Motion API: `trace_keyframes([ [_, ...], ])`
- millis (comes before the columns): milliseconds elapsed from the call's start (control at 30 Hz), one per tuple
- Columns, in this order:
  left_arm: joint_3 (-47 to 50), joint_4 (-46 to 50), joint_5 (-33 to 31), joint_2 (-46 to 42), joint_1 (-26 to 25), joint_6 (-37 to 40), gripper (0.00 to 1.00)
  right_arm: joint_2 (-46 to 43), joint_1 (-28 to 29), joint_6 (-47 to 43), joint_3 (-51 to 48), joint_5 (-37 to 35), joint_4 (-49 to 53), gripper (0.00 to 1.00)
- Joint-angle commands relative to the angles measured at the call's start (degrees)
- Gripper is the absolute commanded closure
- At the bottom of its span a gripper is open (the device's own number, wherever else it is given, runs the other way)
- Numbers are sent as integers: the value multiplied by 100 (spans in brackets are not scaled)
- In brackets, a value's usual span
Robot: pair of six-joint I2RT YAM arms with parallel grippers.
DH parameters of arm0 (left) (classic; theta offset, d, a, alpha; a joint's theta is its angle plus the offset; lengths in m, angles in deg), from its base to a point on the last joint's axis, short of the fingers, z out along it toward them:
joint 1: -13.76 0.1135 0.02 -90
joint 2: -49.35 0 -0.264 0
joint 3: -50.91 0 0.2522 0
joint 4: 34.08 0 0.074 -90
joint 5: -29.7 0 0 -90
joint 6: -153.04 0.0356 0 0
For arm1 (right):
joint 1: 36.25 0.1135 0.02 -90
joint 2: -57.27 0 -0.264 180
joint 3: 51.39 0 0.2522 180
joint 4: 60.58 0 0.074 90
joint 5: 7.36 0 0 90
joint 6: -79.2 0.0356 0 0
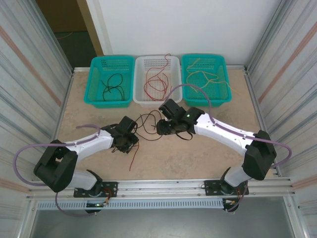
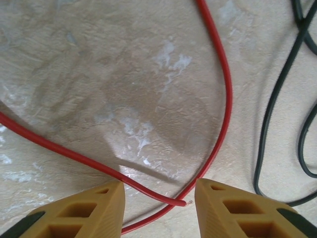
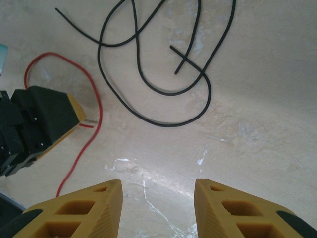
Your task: Untangle the cables
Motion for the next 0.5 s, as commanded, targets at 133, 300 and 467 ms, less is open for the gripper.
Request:
trace_keyframes([
  [133,-250,494,-87,127,-67,-164,59,-74,-108,-136,54,12,8,58],
  [300,-274,443,-54,320,-65,-155,61,-81,-152,-140,54,21,10,59],
  [467,-304,366,4,492,-64,-163,63,-134,-163,-149,32,12,10,59],
])
